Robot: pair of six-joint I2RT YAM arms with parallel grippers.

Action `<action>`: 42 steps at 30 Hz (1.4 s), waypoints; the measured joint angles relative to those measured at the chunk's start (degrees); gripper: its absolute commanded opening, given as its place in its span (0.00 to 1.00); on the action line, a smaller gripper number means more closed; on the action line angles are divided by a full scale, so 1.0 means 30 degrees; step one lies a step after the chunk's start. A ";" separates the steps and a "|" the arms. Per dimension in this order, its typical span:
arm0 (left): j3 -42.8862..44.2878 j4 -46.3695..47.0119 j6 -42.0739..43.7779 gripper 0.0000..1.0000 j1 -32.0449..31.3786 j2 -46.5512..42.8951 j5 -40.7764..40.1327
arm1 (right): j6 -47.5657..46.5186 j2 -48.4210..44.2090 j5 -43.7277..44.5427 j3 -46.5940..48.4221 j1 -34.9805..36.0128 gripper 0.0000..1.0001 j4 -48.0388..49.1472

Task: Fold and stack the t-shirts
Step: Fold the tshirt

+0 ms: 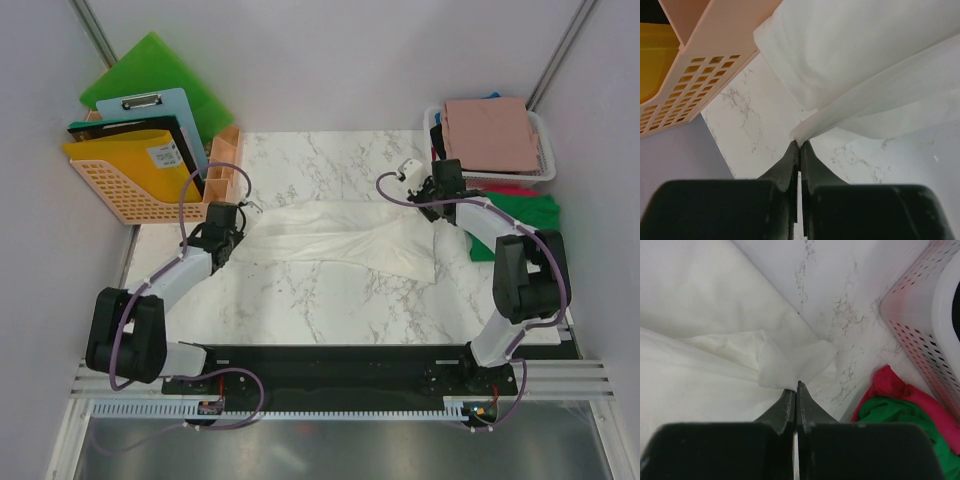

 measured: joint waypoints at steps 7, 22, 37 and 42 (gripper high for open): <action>0.0597 0.0954 0.0000 0.02 0.0044 0.2076 0.0007 | -0.0328 -0.0656 0.0204 0.0066 -0.0175 0.00 -0.0299; 0.2084 0.1982 0.0000 0.02 0.0044 0.2025 0.0000 | -0.0780 -0.1239 0.0255 0.0066 -0.1020 0.00 -0.0860; 0.2346 0.1902 0.0007 0.02 0.0044 0.2703 -0.0328 | -0.0860 -0.1355 0.0204 -0.0073 -0.1020 0.00 -0.1260; 0.0488 0.1552 0.0007 0.02 0.0044 -0.0619 -0.0182 | -0.1151 -0.3978 -0.0255 -0.2069 -0.1027 0.00 -0.1887</action>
